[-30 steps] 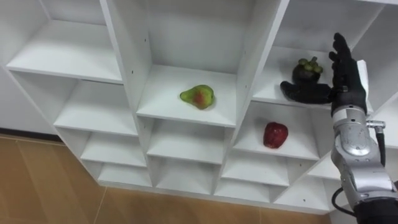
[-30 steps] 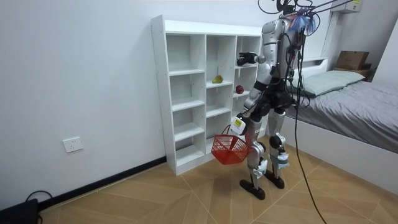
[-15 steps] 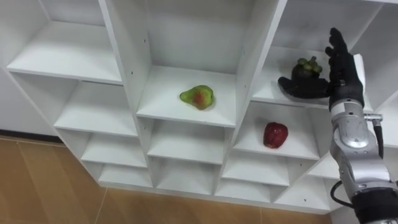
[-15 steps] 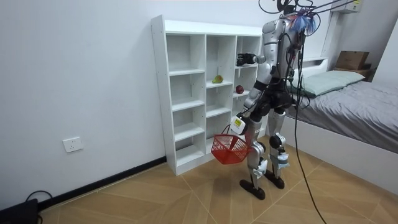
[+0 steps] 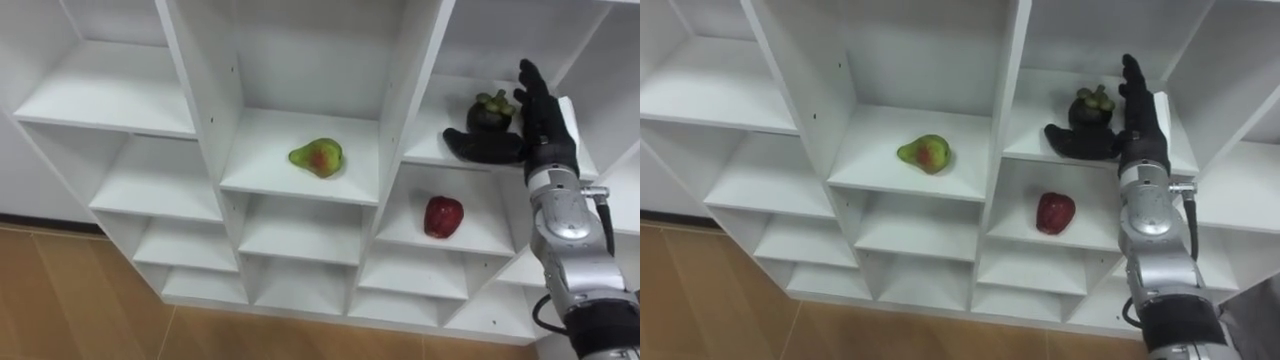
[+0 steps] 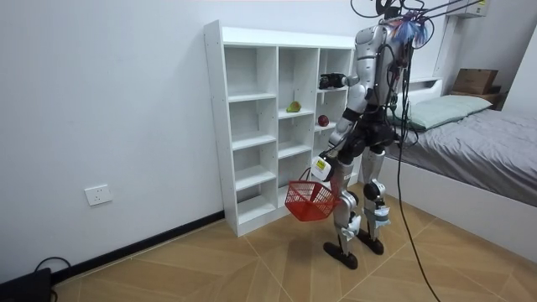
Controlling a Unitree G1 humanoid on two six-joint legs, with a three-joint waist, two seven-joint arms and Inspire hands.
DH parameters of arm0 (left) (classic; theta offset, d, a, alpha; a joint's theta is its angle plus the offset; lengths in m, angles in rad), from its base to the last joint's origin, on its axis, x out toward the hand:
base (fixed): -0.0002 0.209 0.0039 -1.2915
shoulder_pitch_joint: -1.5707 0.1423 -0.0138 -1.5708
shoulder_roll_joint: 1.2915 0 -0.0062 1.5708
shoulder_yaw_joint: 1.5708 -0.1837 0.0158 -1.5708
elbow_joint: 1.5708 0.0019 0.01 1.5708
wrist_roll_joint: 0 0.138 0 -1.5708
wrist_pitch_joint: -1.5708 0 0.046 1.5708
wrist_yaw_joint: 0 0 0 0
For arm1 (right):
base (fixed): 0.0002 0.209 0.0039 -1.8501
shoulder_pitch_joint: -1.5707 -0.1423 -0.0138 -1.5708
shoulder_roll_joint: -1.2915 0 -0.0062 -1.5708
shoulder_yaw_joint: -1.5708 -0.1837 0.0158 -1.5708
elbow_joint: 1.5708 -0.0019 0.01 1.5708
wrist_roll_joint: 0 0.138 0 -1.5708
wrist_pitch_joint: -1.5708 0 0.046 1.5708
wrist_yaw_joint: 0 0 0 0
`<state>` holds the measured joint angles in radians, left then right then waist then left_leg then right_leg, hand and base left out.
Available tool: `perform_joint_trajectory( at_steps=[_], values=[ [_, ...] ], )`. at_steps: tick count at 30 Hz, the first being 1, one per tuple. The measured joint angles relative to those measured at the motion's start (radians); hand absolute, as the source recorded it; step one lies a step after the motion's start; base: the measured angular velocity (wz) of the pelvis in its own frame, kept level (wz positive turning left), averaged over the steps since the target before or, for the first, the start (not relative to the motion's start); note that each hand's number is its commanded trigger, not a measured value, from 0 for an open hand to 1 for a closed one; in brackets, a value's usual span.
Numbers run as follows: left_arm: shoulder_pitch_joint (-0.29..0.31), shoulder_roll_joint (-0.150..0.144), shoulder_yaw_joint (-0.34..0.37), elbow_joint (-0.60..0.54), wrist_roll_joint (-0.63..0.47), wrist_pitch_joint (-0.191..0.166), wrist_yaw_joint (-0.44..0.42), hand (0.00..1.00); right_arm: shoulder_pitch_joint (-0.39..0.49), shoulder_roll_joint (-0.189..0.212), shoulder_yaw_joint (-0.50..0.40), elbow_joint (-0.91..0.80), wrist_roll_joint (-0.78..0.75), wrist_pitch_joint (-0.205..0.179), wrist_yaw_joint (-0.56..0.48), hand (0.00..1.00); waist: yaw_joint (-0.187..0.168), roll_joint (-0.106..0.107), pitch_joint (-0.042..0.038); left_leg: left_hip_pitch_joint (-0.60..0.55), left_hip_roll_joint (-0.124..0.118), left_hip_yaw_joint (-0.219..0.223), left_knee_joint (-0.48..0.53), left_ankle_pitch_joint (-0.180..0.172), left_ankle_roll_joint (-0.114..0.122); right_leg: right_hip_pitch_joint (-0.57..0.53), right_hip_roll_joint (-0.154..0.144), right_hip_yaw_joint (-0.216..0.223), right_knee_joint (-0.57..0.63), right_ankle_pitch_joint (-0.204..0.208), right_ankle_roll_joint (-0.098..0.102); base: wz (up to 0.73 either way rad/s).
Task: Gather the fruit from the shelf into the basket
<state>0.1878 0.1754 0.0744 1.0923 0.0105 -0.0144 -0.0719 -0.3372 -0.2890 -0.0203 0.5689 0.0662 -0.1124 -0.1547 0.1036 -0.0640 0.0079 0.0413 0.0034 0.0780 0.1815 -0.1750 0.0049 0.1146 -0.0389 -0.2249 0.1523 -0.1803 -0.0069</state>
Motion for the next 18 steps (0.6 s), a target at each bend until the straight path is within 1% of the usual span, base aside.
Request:
perform_joint_trajectory(
  at_steps=[5, 6, 7, 8, 9, 11, 13, 18],
  values=[
    [0.000, 0.000, 0.000, 0.010, 0.000, 0.000, 0.001, 1.00, -0.003, -0.010, 0.000, 0.025, -0.029, -0.006, 0.006, 0.00, 0.001, 0.001, 0.0004, -0.003, 0.000, -0.008, 0.007, 0.000, 0.000, 0.008, 0.000, -0.008, 0.000, 0.000, 0.000, 0.04],
    [0.000, 0.000, 0.000, 0.010, 0.000, 0.000, 0.000, 1.00, -0.003, -0.011, 0.000, 0.030, -0.036, -0.008, 0.006, 0.44, 0.001, 0.001, 0.0005, -0.004, 0.000, -0.010, 0.008, 0.000, 0.000, 0.008, 0.000, -0.011, 0.000, 0.000, 0.000, 0.05],
    [-0.001, 0.000, 0.000, 0.013, 0.000, 0.000, 0.000, 1.00, -0.003, -0.012, 0.000, 0.032, -0.037, -0.008, 0.006, 0.82, 0.002, 0.001, 0.0004, -0.004, 0.000, -0.011, 0.009, 0.000, 0.000, 0.009, 0.000, -0.011, 0.001, 0.000, 0.000, 0.03],
    [-0.002, 0.000, 0.001, 0.017, 0.000, 0.000, 0.000, 1.00, -0.003, -0.012, 0.000, 0.035, -0.037, -0.009, 0.007, 1.00, 0.002, 0.001, 0.0004, -0.004, 0.000, -0.011, 0.010, 0.000, 0.000, 0.009, 0.000, -0.011, 0.001, 0.000, 0.000, 0.00],
    [-0.003, 0.000, 0.001, 0.023, 0.000, 0.000, 0.000, 1.00, -0.003, -0.013, 0.000, 0.044, -0.036, -0.018, 0.006, 1.00, 0.002, 0.001, 0.0004, -0.003, 0.000, -0.012, 0.011, 0.000, 0.000, 0.012, 0.000, -0.012, 0.001, 0.000, 0.000, 0.00],
    [-0.002, 0.001, 0.002, 0.028, 0.000, 0.002, 0.000, 1.00, -0.003, -0.017, -0.002, 0.045, -0.036, -0.021, 0.005, 1.00, 0.001, 0.001, 0.0005, -0.003, 0.000, -0.012, 0.014, 0.000, 0.000, 0.013, 0.000, -0.012, 0.001, 0.000, 0.000, 0.00],
    [-0.001, 0.002, 0.001, 0.029, 0.000, 0.006, 0.000, 1.00, -0.003, -0.034, -0.003, 0.048, -0.037, -0.024, 0.004, 1.00, 0.002, 0.000, 0.0003, -0.003, 0.000, -0.012, 0.016, 0.000, 0.000, 0.014, 0.000, -0.012, 0.001, 0.000, 0.000, 0.00],
    [-0.001, 0.003, 0.000, 0.031, 0.000, 0.009, 0.002, 1.00, -0.002, -0.039, -0.005, 0.057, -0.025, -0.037, 0.004, 1.00, -0.006, 0.002, 0.0012, 0.000, 0.001, -0.012, 0.016, -0.001, 0.000, 0.018, 0.002, -0.010, 0.001, 0.000, 0.000, 0.00]
  ],
)
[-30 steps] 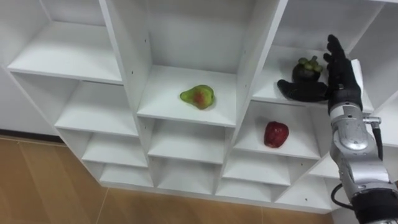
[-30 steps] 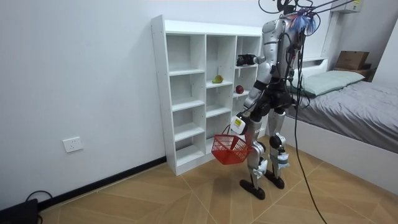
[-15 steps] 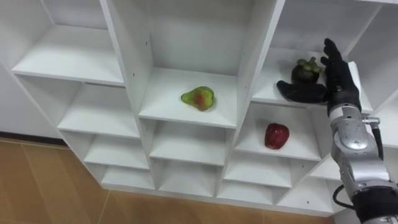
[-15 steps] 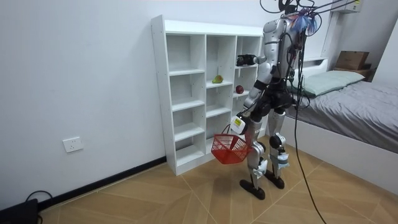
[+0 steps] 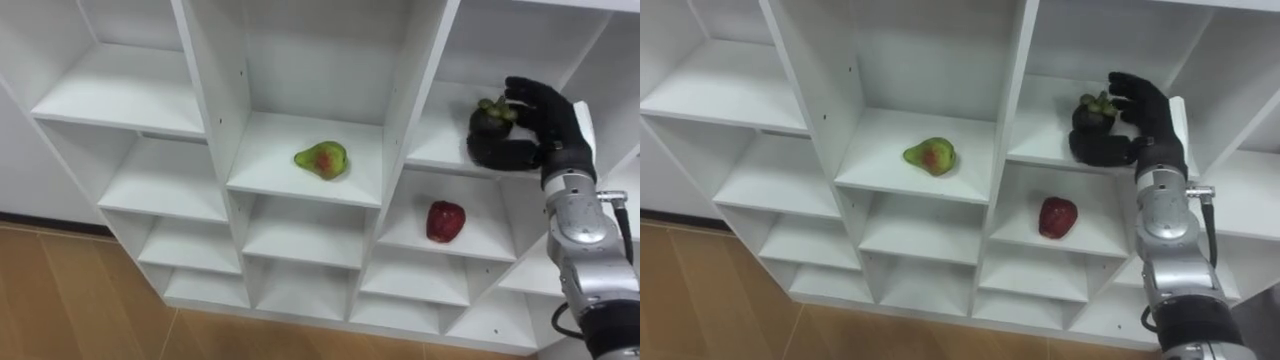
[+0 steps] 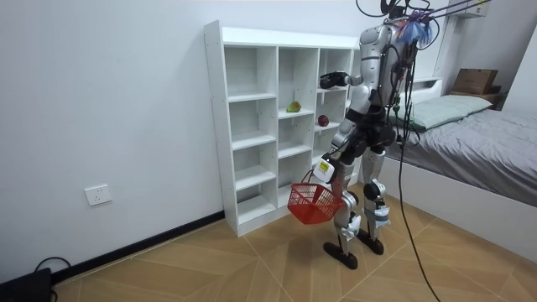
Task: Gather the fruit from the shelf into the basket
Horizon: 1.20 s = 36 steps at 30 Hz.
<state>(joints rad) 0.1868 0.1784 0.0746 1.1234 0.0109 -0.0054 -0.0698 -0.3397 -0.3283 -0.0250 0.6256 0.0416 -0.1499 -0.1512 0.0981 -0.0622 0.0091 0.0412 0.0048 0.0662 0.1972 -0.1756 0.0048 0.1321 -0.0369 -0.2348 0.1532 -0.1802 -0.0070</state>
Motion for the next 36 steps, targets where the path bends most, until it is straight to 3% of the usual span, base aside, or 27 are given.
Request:
perform_joint_trajectory(
  at_steps=[8, 22, 26, 32, 36],
  values=[
    [-0.002, 0.000, 0.000, 0.001, 0.000, 0.001, 0.002, 1.00, -0.001, 0.000, 0.001, 0.026, 0.007, -0.024, -0.001, 1.00, -0.008, -0.001, -0.0021, 0.005, 0.000, 0.001, -0.001, 0.000, 0.000, 0.004, 0.001, 0.005, -0.001, 0.000, 0.000, 0.00],
    [-0.017, 0.002, -0.020, 0.001, -0.002, 0.001, 0.019, 1.00, -0.001, 0.011, 0.014, 0.049, 0.033, -0.032, 0.003, 1.00, -0.008, -0.004, -0.0041, 0.002, 0.000, -0.002, 0.000, 0.000, 0.000, 0.004, 0.002, 0.006, -0.001, 0.000, 0.000, 0.00],
    [-0.017, 0.002, -0.025, 0.001, -0.002, 0.001, 0.019, 1.00, 0.000, 0.011, 0.029, 0.021, 0.034, -0.019, 0.002, 1.00, -0.008, -0.004, -0.0122, 0.001, 0.000, 0.002, 0.006, 0.000, 0.000, -0.009, 0.002, 0.016, -0.001, 0.000, 0.000, -0.02],
    [-0.020, -0.002, -0.030, -0.002, -0.011, 0.000, 0.018, 1.00, 0.086, 0.024, 0.045, -0.151, 0.046, 0.003, 0.048, 1.00, -0.013, 0.008, -0.0134, 0.005, 0.001, 0.017, -0.006, 0.000, 0.000, -0.019, 0.003, 0.037, -0.002, 0.000, -0.001, -0.08],
    [-0.021, -0.008, -0.018, -0.010, -0.019, -0.012, 0.018, 1.00, 0.201, 0.024, 0.043, -0.322, 0.063, 0.020, 0.080, 1.00, -0.017, 0.012, -0.0135, 0.005, 0.000, 0.015, -0.009, 0.000, 0.000, -0.015, 0.002, 0.036, -0.002, 0.000, 0.000, 0.00]
  ],
)
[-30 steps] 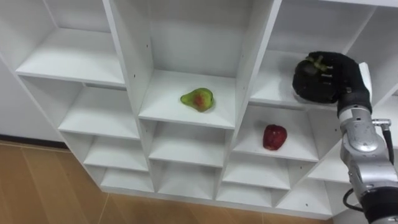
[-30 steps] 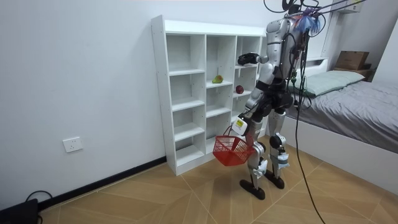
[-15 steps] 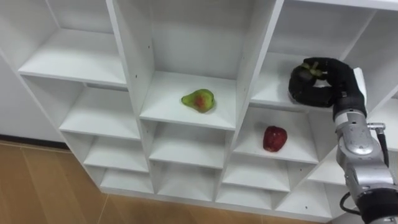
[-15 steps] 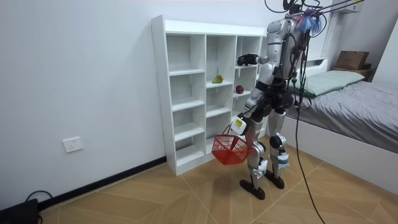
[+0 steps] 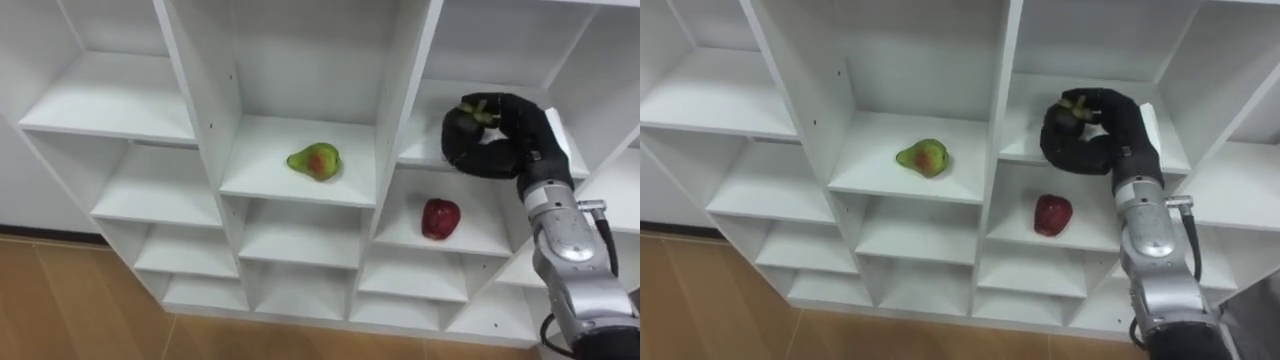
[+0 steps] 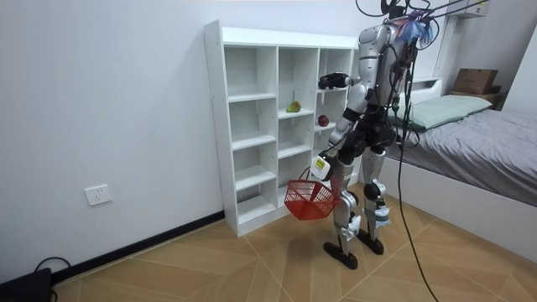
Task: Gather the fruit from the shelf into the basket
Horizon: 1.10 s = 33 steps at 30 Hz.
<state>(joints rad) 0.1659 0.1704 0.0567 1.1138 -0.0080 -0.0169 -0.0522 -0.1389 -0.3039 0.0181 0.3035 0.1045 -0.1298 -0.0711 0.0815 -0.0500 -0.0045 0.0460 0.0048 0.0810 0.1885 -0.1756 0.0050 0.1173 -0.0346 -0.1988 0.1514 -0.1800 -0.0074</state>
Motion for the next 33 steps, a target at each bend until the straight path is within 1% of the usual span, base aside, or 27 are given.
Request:
perform_joint_trajectory(
  at_steps=[1, 2, 5, 7, 8, 11, 13, 14, 16, 18, 20, 22, 24, 27, 30, 31, 32, 33],
  values=[
    [0.000, -0.003, 0.000, -0.002, 0.000, -0.004, 0.001, 1.00, 0.026, 0.000, 0.001, -0.039, 0.011, 0.002, 0.015, 1.00, -0.001, 0.001, 0.0010, 0.000, 0.000, 0.000, 0.000, 0.000, 0.000, 0.000, 0.000, 0.000, 0.000, 0.000, 0.000, 0.00],
    [0.000, -0.003, 0.000, -0.004, 0.000, -0.006, 0.001, 1.00, 0.034, 0.000, 0.001, -0.054, 0.015, 0.003, 0.022, 1.00, -0.002, 0.002, 0.0016, -0.001, 0.000, 0.000, 0.000, 0.000, 0.000, 0.000, 0.000, 0.000, 0.000, 0.000, 0.000, 0.00],
    [-0.002, -0.004, -0.001, -0.005, -0.001, -0.019, 0.001, 1.00, 0.051, 0.001, -0.001, -0.116, 0.021, 0.019, 0.049, 1.00, -0.023, 0.004, 0.0024, 0.001, 0.001, 0.004, -0.001, 0.000, 0.000, -0.001, 0.000, 0.001, 0.001, 0.000, 0.000, -0.02],
    [-0.004, -0.006, -0.002, -0.006, -0.002, -0.023, 0.001, 1.00, 0.086, 0.007, -0.003, -0.209, 0.030, 0.021, 0.068, 1.00, -0.025, 0.008, 0.0037, 0.005, 0.004, 0.021, -0.004, 0.000, 0.000, -0.007, 0.001, 0.006, 0.002, 0.000, 0.000, -0.13],
    [-0.004, -0.007, -0.002, -0.006, -0.003, -0.026, 0.001, 1.00, 0.092, 0.009, -0.003, -0.227, 0.036, 0.021, 0.076, 1.00, -0.026, 0.008, 0.0037, 0.007, 0.004, 0.023, -0.006, 0.000, 0.000, -0.007, 0.001, 0.007, 0.003, 0.000, 0.000, -0.10],
    [-0.003, -0.007, -0.003, -0.014, -0.026, -0.028, 0.001, 1.00, 0.120, 0.027, -0.002, -0.278, 0.049, 0.020, 0.104, 1.00, -0.047, 0.009, 0.0039, 0.009, 0.003, 0.024, -0.007, 0.000, 0.000, -0.007, 0.000, 0.008, 0.003, 0.001, -0.001, -0.01],
    [-0.005, -0.008, -0.015, -0.015, -0.079, -0.029, 0.004, 1.00, 0.137, 0.046, 0.000, -0.287, 0.056, 0.021, 0.119, 1.00, -0.061, 0.011, 0.0026, 0.008, 0.003, 0.025, -0.007, 0.000, 0.000, -0.003, 0.000, 0.013, 0.003, 0.001, -0.001, 0.00],
    [-0.007, -0.008, -0.022, -0.015, -0.093, -0.029, 0.006, 1.00, 0.147, 0.050, 0.000, -0.291, 0.056, 0.021, 0.120, 1.00, -0.062, 0.012, 0.0021, 0.008, 0.002, 0.025, -0.007, 0.000, 0.000, -0.004, 0.000, 0.018, 0.003, 0.001, 0.000, -0.04],
    [-0.010, -0.014, -0.027, -0.016, -0.122, -0.035, 0.011, 1.00, 0.199, 0.073, 0.002, -0.327, 0.056, 0.023, 0.143, 1.00, -0.063, 0.018, -0.0013, 0.007, 0.003, 0.032, -0.013, 0.000, 0.000, -0.013, 0.001, 0.024, 0.003, 0.001, 0.000, -0.08],
    [-0.014, -0.019, -0.046, -0.016, -0.143, -0.036, 0.023, 1.00, 0.233, 0.078, 0.024, -0.359, 0.056, 0.023, 0.161, 1.00, -0.061, 0.024, -0.0046, 0.000, 0.006, 0.045, -0.016, 0.000, 0.000, -0.031, 0.002, 0.033, 0.006, 0.001, 0.000, -0.19],
    [-0.021, -0.021, -0.068, -0.016, -0.158, -0.036, 0.023, 1.00, 0.248, 0.081, 0.058, -0.371, 0.055, 0.023, 0.175, 1.00, -0.063, 0.030, -0.0020, 0.001, 0.009, 0.057, -0.018, 0.000, 0.000, -0.035, 0.004, 0.043, 0.016, 0.001, -0.001, -0.19],
    [-0.045, -0.022, -0.092, -0.015, -0.157, -0.036, 0.020, 1.00, 0.276, 0.097, 0.091, -0.371, 0.038, 0.024, 0.198, 1.00, -0.069, 0.030, 0.0009, 0.000, 0.009, 0.061, -0.019, 0.000, 0.000, -0.040, 0.004, 0.051, 0.018, 0.001, -0.001, -0.07],
    [-0.064, -0.025, -0.101, -0.012, -0.156, -0.037, 0.017, 1.00, 0.279, 0.107, 0.116, -0.371, 0.011, 0.034, 0.219, 1.00, -0.066, 0.031, 0.0023, -0.003, 0.012, 0.074, -0.021, 0.000, 0.000, -0.050, 0.006, 0.060, 0.022, 0.002, -0.002, -0.17],
    [-0.090, -0.025, -0.111, -0.019, -0.157, -0.037, -0.001, 1.00, 0.279, 0.111, 0.141, -0.371, -0.006, 0.037, 0.238, 1.00, -0.067, 0.028, 0.0073, -0.012, 0.015, 0.076, -0.020, -0.001, 0.001, -0.056, 0.006, 0.060, 0.026, 0.003, -0.002, -0.04],
    [-0.095, -0.030, -0.141, -0.099, -0.158, -0.037, -0.002, 1.00, 0.272, 0.113, 0.159, -0.369, -0.019, 0.036, 0.236, 1.00, -0.073, 0.027, 0.0060, -0.055, 0.015, 0.068, 0.004, -0.001, 0.002, -0.098, 0.006, 0.059, 0.039, 0.005, -0.003, 0.04],
    [-0.103, -0.035, -0.152, -0.120, -0.160, -0.039, -0.003, 1.00, 0.273, 0.114, 0.171, -0.361, -0.028, 0.036, 0.237, 1.00, -0.073, 0.029, 0.0083, -0.069, 0.016, 0.065, 0.011, -0.001, 0.002, -0.106, 0.006, 0.060, 0.039, 0.007, -0.004, 0.06],
    [-0.109, -0.037, -0.161, -0.123, -0.162, -0.042, -0.003, 1.00, 0.273, 0.113, 0.180, -0.355, -0.030, 0.036, 0.236, 1.00, -0.072, 0.030, 0.0087, -0.072, 0.016, 0.065, 0.012, -0.001, 0.002, -0.111, 0.006, 0.060, 0.041, 0.007, -0.004, 0.00],
    [-0.123, -0.043, -0.174, -0.123, -0.168, -0.043, -0.002, 1.00, 0.273, 0.114, 0.200, -0.345, -0.036, 0.036, 0.236, 1.00, -0.071, 0.032, 0.0108, -0.075, 0.017, 0.065, 0.013, -0.001, 0.002, -0.116, 0.005, 0.060, 0.045, 0.008, -0.004, 0.00]
  ],
)
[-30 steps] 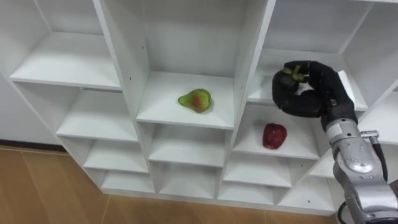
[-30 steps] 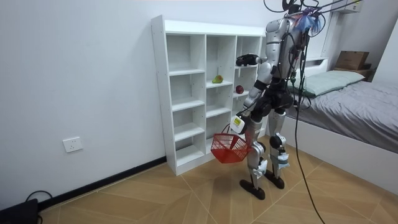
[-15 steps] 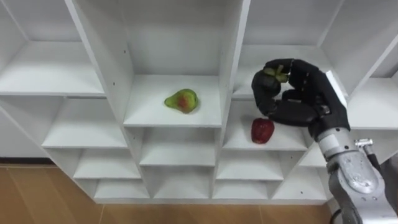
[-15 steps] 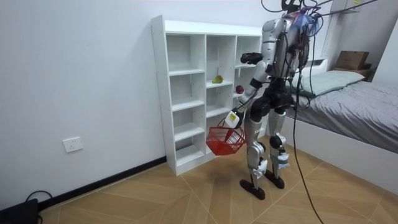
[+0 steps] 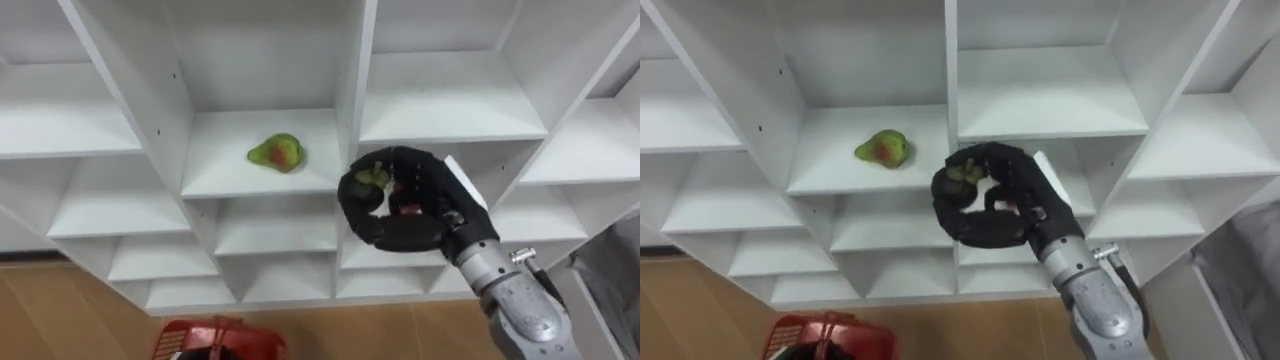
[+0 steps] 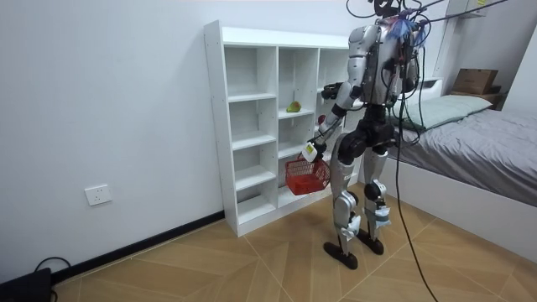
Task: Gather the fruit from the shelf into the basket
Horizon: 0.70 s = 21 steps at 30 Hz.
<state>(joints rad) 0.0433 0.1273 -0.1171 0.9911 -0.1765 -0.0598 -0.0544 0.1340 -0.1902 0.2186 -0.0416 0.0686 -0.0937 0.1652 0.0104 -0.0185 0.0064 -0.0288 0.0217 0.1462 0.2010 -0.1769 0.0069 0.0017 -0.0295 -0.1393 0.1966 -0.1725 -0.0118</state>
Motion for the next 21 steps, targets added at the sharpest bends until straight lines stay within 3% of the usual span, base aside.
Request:
perform_joint_trajectory(
  at_steps=[7, 13, 19, 21],
  values=[
    [-0.100, -0.039, -0.068, -0.049, -0.101, -0.016, 0.004, 1.00, -0.066, 0.010, 0.073, 0.128, 0.000, 0.008, 0.003, 1.00, 0.002, -0.011, 0.0086, -0.065, 0.000, -0.010, 0.027, 0.003, 0.003, -0.061, -0.002, -0.005, 0.025, 0.000, -0.001, 0.04],
    [-0.106, -0.039, -0.139, -0.129, -0.166, -0.026, -0.009, 1.00, -0.101, 0.043, 0.125, 0.286, -0.041, 0.008, -0.002, 1.00, 0.020, -0.008, 0.0098, -0.118, 0.002, -0.013, 0.041, 0.003, 0.003, -0.112, -0.002, -0.013, 0.036, 0.002, -0.003, 0.01],
    [-0.119, -0.031, -0.175, -0.148, -0.184, -0.058, -0.017, 1.00, -0.194, 0.041, 0.150, 0.440, -0.077, 0.005, -0.055, 1.00, 0.022, 0.001, 0.0131, -0.199, 0.003, -0.028, 0.078, 0.004, 0.005, -0.171, -0.006, -0.043, 0.046, 0.005, -0.006, 0.11],
    [-0.125, -0.029, -0.188, -0.148, -0.184, -0.059, -0.019, 1.00, -0.212, 0.041, 0.154, 0.491, -0.077, -0.018, -0.065, 1.00, 0.018, 0.004, 0.0151, -0.213, 0.003, -0.042, 0.093, 0.004, 0.005, -0.171, -0.005, -0.056, 0.046, 0.005, -0.006, 0.20]
  ],
)
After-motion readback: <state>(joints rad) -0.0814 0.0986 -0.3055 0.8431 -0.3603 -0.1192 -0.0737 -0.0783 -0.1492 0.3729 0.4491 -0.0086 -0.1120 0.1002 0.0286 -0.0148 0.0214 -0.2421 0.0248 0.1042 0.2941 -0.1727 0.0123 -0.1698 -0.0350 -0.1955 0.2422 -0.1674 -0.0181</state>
